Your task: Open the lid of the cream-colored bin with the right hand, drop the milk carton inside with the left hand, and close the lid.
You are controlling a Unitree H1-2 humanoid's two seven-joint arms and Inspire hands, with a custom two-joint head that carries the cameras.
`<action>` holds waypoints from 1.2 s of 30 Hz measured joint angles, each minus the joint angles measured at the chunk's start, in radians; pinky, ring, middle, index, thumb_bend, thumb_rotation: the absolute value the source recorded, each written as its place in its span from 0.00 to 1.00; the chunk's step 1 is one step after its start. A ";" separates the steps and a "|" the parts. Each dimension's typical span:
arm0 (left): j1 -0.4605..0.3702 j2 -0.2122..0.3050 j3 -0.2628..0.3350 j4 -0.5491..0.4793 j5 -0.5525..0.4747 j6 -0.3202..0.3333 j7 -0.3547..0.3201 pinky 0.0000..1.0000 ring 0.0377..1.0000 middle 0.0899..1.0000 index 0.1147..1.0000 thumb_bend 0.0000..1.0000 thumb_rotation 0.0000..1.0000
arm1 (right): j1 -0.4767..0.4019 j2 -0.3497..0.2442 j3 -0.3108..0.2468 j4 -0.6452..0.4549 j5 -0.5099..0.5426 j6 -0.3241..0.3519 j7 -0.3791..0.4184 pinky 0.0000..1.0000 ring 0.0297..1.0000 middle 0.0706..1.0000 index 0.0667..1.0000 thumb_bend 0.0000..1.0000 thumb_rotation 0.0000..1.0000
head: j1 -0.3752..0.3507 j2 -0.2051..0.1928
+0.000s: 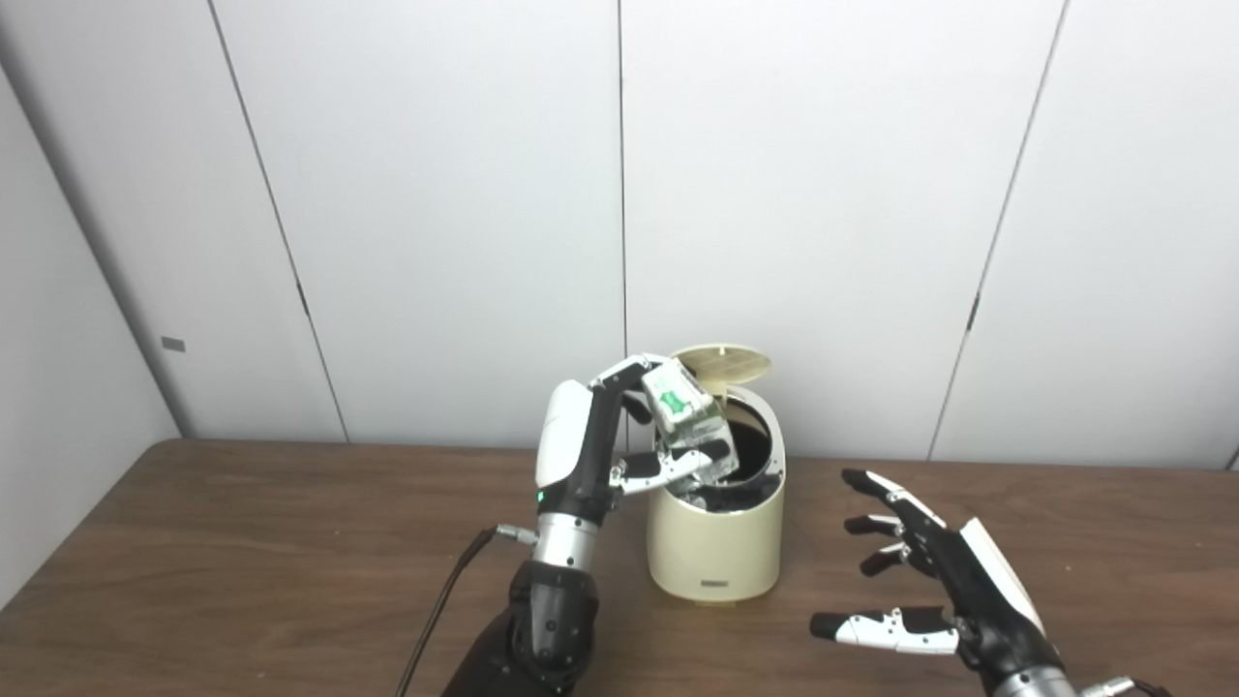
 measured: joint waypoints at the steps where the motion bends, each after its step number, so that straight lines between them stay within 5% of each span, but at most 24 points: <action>1: 0.000 -0.001 0.001 0.000 0.002 0.002 0.004 0.39 0.52 0.46 0.45 0.52 0.00 | 0.000 0.000 0.000 0.000 0.000 0.000 0.000 0.56 0.75 0.89 0.85 0.78 0.23 | 0.000 0.000; 22: -0.006 -0.038 0.001 0.075 0.068 0.016 0.173 0.39 0.45 0.44 0.42 0.52 0.00 | 0.001 -0.005 -0.001 -0.008 0.004 0.003 0.000 0.58 0.76 0.89 0.85 0.78 0.24 | -0.002 0.009; 36: -0.015 -0.019 -0.039 0.126 0.157 0.019 0.271 0.41 0.44 0.44 0.42 0.52 0.00 | 0.004 -0.005 -0.002 -0.010 0.012 0.003 0.001 0.56 0.75 0.89 0.84 0.78 0.24 | -0.002 0.015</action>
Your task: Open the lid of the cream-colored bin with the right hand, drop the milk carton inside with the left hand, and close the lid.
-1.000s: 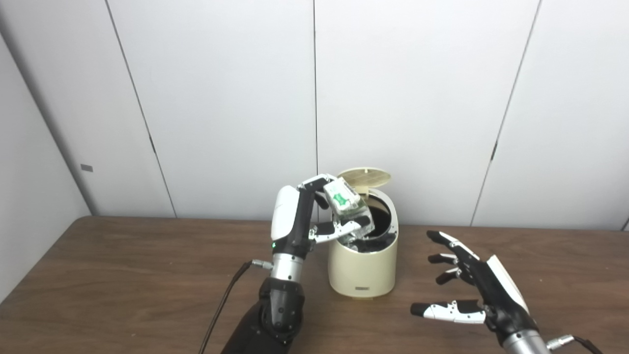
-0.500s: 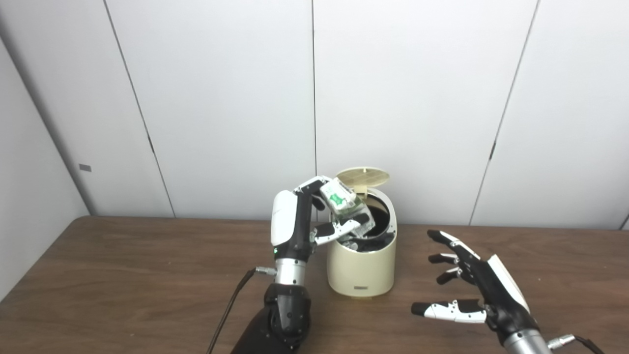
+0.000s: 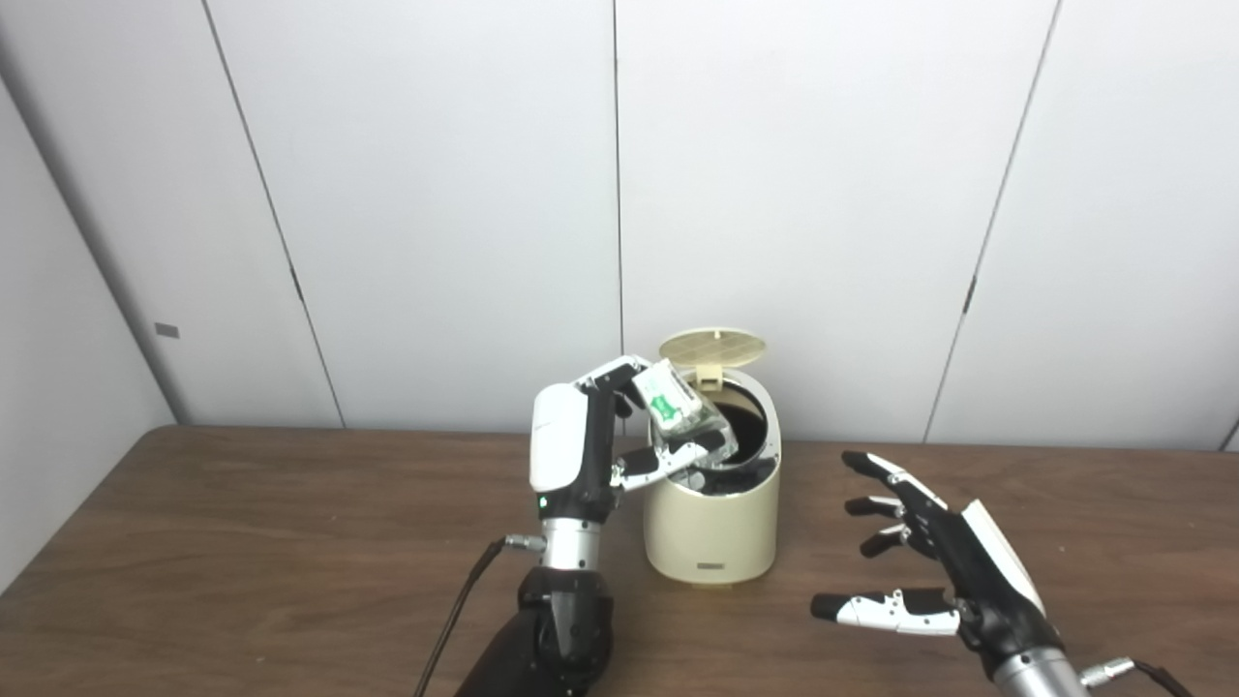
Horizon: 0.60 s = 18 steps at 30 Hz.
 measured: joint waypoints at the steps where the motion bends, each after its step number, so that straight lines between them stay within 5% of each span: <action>1: 0.000 0.001 -0.004 0.002 0.004 0.000 0.005 0.41 0.44 0.44 0.42 0.52 0.00 | 0.001 0.000 0.000 0.000 0.002 0.000 0.000 0.56 0.76 0.90 0.85 0.78 0.24 | 0.000 0.000; 16: -0.007 0.038 -0.077 0.014 0.078 0.022 0.064 0.40 0.47 0.42 0.45 0.52 0.00 | 0.003 -0.001 0.000 -0.001 0.015 -0.001 0.002 0.56 0.75 0.89 0.84 0.79 0.23 | 0.006 0.002; 17: -0.007 0.039 -0.077 0.014 0.075 0.021 0.063 0.41 0.48 0.43 0.56 0.54 0.00 | 0.003 -0.001 0.000 -0.001 0.016 -0.001 0.002 0.56 0.75 0.89 0.84 0.78 0.23 | 0.008 0.002; 18: -0.007 0.040 -0.078 0.013 0.072 0.019 0.061 0.42 0.49 0.51 0.61 0.67 0.03 | 0.003 -0.001 0.000 -0.001 0.016 -0.001 0.002 0.55 0.75 0.89 0.84 0.78 0.23 | 0.008 0.002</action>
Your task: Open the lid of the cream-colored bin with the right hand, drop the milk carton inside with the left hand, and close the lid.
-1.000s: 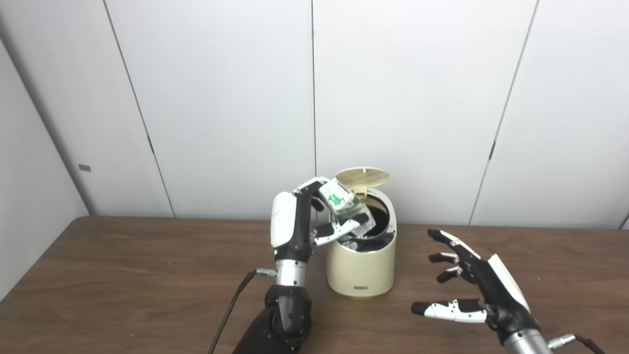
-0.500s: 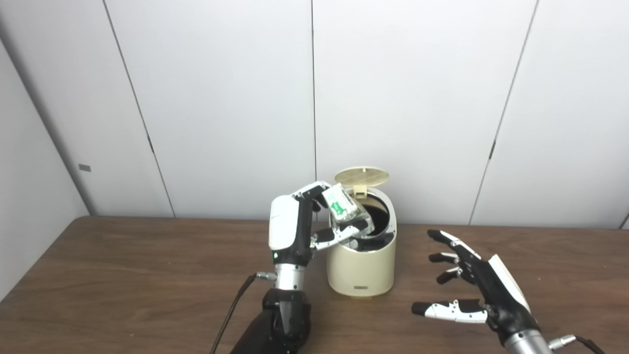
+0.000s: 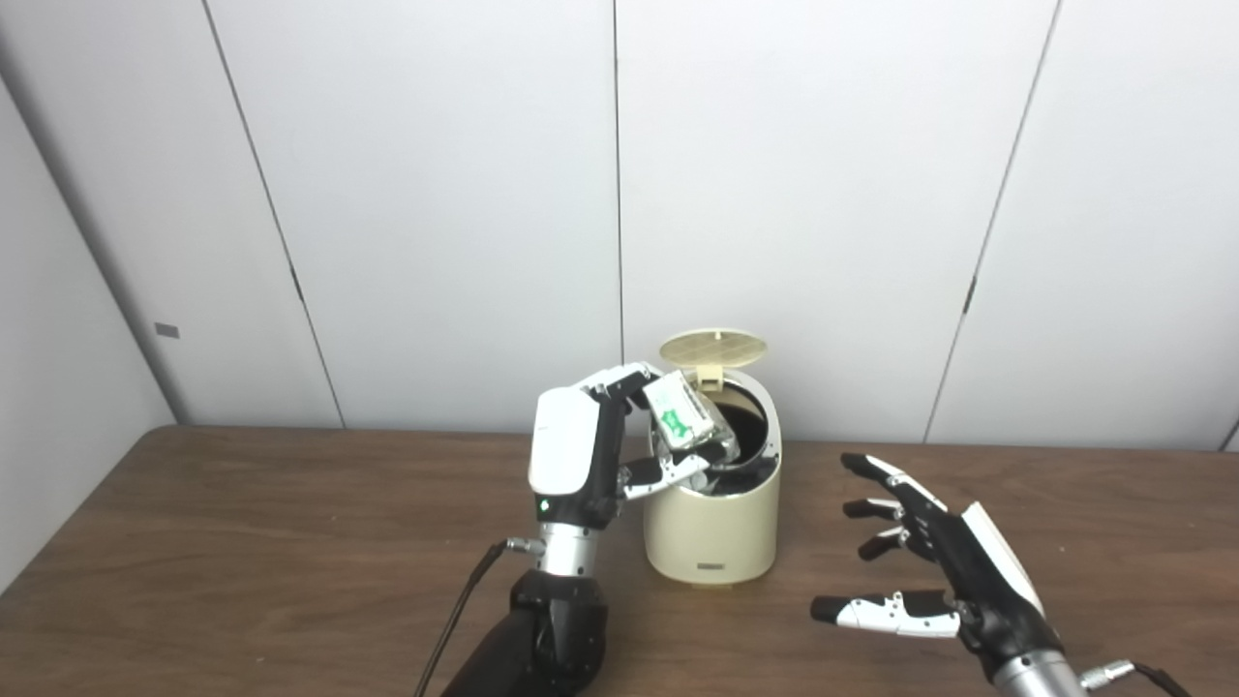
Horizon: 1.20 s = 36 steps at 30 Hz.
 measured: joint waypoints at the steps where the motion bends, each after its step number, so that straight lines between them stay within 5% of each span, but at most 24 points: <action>1: 0.000 0.001 -0.001 0.000 -0.003 -0.004 -0.003 0.44 0.52 0.58 0.66 0.76 0.09 | 0.000 0.000 0.000 0.000 0.001 0.000 0.000 0.55 0.75 0.89 0.84 0.78 0.22 | 0.000 0.000; 6: 0.005 0.009 -0.004 -0.012 -0.008 -0.026 -0.019 0.49 0.56 0.66 0.75 0.82 0.22 | 0.000 0.000 0.000 0.000 0.005 0.000 0.000 0.56 0.75 0.89 0.84 0.78 0.21 | 0.002 -0.003; 24: 0.067 0.011 -0.001 -0.112 -0.024 -0.055 -0.065 0.48 0.55 0.64 0.70 0.80 0.22 | -0.004 -0.008 0.001 0.033 0.009 -0.018 0.000 0.58 0.75 0.89 0.83 0.78 0.22 | 0.025 -0.017; 36: 0.122 0.031 0.030 -0.287 -0.213 -0.076 -0.140 0.45 0.55 0.63 0.68 0.71 0.16 | -0.005 -0.006 0.003 0.033 0.009 -0.018 0.000 0.59 0.75 0.89 0.83 0.77 0.20 | 0.028 -0.023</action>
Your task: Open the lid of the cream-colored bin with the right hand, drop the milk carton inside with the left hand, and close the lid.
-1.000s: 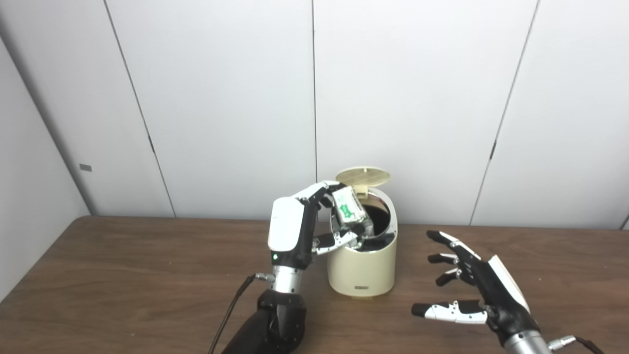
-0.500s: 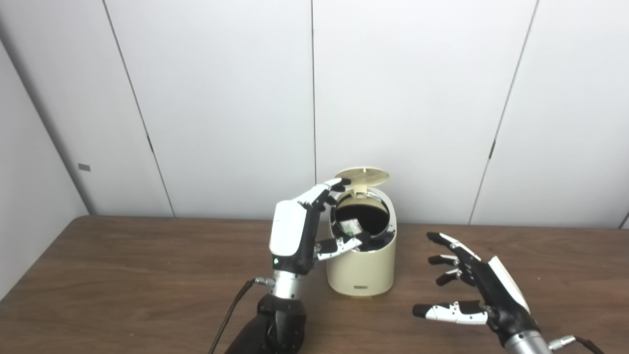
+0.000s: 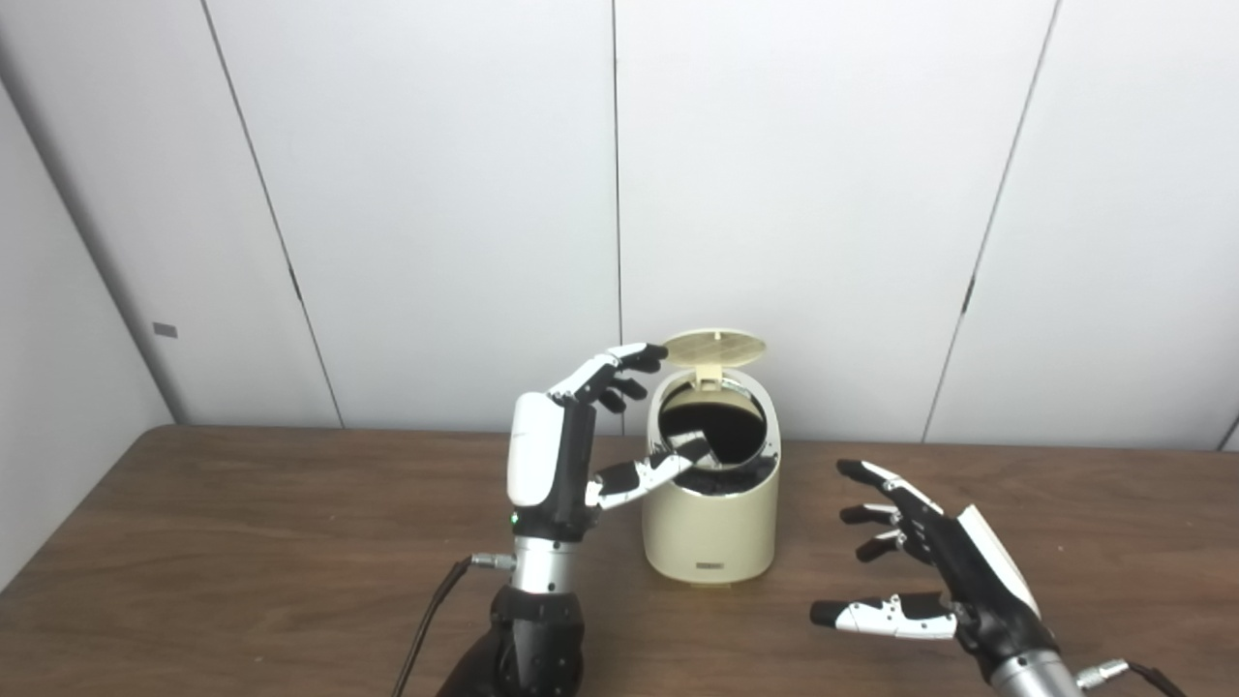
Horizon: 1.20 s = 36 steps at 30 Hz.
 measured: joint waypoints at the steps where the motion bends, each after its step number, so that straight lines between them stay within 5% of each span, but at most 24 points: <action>1: 0.005 0.006 0.000 -0.015 -0.020 0.000 -0.011 0.47 0.58 0.64 0.68 0.71 0.16 | 0.000 0.000 0.000 0.000 0.000 0.000 0.000 0.59 0.75 0.89 0.83 0.77 0.20 | 0.000 0.000; 6: 0.019 0.053 0.008 -0.092 -0.139 -0.001 -0.089 0.57 0.69 0.73 0.73 0.69 0.18 | 0.000 0.000 -0.001 0.000 0.000 0.000 0.000 0.58 0.75 0.89 0.84 0.77 0.20 | 0.000 0.000; 10: 0.056 0.075 0.051 -0.182 -0.297 0.016 -0.253 0.71 0.81 0.82 0.83 0.73 0.27 | 0.000 -0.001 -0.001 0.000 0.000 0.000 0.000 0.57 0.76 0.90 0.84 0.77 0.20 | 0.002 0.002; 14: 0.102 0.073 0.108 -0.273 -0.424 0.137 -0.402 0.75 0.84 0.86 0.89 0.79 0.35 | -0.001 -0.003 -0.002 0.000 0.000 0.001 0.000 0.59 0.75 0.90 0.85 0.76 0.21 | 0.002 0.002; 21: 0.117 0.056 0.173 -0.307 -0.449 0.211 -0.496 0.76 0.84 0.86 0.90 0.82 0.40 | -0.002 -0.006 -0.002 0.000 0.000 0.001 0.001 0.61 0.76 0.90 0.85 0.77 0.20 | 0.002 0.002; 24: 0.137 0.086 0.192 -0.362 -0.483 0.336 -0.591 0.74 0.82 0.84 0.86 0.85 0.42 | -0.011 -0.008 -0.005 -0.001 0.005 0.001 0.006 0.63 0.76 0.90 0.85 0.77 0.21 | 0.003 0.005; 28: 0.171 0.110 0.238 -0.368 -0.491 0.398 -0.620 0.67 0.76 0.78 0.77 0.80 0.37 | -0.016 -0.030 -0.011 -0.001 0.005 0.002 0.006 0.60 0.75 0.90 0.84 0.78 0.22 | 0.003 0.003; 36: 0.249 0.074 0.245 -0.371 -0.466 0.426 -0.633 0.61 0.70 0.74 0.79 0.77 0.34 | -0.044 -0.025 -0.001 -0.002 -0.012 0.004 0.006 0.59 0.74 0.89 0.85 0.80 0.32 | -0.002 0.003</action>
